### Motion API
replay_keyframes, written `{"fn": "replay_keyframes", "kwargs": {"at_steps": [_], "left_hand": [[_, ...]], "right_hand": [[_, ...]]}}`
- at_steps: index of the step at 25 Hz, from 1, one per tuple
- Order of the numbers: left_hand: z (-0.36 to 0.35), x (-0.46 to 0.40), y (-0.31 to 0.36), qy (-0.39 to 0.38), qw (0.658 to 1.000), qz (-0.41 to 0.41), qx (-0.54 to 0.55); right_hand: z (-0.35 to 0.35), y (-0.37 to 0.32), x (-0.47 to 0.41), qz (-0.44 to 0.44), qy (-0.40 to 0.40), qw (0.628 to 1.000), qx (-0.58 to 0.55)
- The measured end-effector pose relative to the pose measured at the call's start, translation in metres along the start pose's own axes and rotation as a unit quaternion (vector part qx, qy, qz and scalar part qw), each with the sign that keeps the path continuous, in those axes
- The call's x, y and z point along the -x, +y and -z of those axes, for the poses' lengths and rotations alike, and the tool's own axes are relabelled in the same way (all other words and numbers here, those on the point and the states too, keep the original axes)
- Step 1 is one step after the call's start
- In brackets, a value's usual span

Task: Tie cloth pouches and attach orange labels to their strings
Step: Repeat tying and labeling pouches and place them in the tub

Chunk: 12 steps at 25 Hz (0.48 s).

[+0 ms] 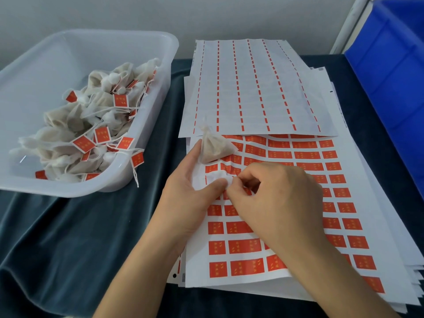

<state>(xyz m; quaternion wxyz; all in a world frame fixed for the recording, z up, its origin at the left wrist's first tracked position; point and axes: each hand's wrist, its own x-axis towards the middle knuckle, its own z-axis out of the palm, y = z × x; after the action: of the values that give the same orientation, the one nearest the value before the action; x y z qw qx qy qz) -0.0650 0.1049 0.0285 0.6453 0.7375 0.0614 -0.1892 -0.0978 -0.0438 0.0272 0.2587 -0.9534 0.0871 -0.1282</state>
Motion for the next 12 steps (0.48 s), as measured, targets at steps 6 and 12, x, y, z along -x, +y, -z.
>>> {"fn": "replay_keyframes", "kwargs": {"at_steps": [6,12], "left_hand": [[0.004,-0.003,0.001,-0.014,0.999,0.036,0.014],[0.002,-0.003,-0.003,-0.026,0.998,0.042,0.024]], "right_hand": [[0.006,0.014,0.0,0.025,-0.047,0.996,-0.066],[0.004,0.018,0.005,0.015,-0.046,0.994,-0.094]]}}
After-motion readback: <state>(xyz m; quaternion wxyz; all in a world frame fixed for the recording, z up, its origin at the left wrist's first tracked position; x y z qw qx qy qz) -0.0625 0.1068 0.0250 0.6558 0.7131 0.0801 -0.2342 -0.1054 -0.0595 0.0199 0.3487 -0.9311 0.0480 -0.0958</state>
